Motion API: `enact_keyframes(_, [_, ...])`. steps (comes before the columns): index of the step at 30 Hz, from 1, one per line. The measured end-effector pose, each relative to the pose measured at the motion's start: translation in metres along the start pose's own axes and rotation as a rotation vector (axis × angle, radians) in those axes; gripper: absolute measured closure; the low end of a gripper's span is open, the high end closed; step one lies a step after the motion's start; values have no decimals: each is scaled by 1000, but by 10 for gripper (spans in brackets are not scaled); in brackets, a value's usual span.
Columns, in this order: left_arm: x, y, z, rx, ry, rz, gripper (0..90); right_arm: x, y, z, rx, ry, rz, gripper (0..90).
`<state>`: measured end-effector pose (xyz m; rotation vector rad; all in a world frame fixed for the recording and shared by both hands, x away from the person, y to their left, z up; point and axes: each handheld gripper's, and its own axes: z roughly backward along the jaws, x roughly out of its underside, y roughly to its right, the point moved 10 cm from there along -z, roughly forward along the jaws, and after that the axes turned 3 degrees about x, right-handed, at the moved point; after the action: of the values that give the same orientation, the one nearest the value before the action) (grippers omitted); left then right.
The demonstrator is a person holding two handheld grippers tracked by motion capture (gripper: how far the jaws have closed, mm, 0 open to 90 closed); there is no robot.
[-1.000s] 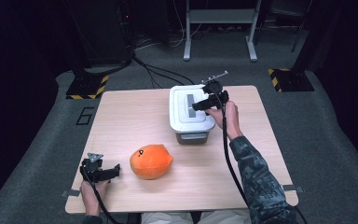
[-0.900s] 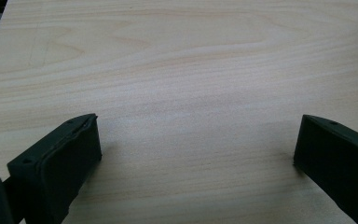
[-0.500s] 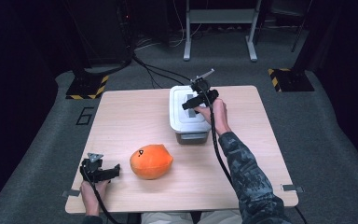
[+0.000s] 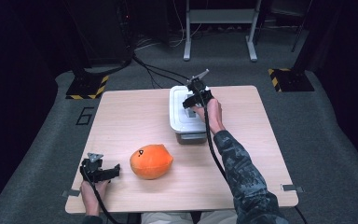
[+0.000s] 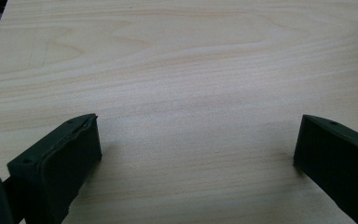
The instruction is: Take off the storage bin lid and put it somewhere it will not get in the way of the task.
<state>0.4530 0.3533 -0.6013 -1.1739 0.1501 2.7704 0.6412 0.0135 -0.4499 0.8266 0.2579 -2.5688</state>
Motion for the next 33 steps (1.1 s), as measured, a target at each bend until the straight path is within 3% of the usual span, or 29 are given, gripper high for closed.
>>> enact_keyframes(2, [0,0,0,0,0,0,4,-1,0,-2,-6,-7,-37,470])
enact_keyframes(5, [0,0,0,0,0,0,4,-1,0,-3,-8,-8,-53,480])
enact_keyframes(15, [0,0,0,0,0,0,4,-1,0,-3,79,11,-95,583])
enact_keyframes(25, [0,0,0,0,0,0,4,-1,-4,0,117,59,-151,650])
enact_keyframes(33, [0,0,0,0,0,1,4,-2,-4,1,130,67,-141,664])
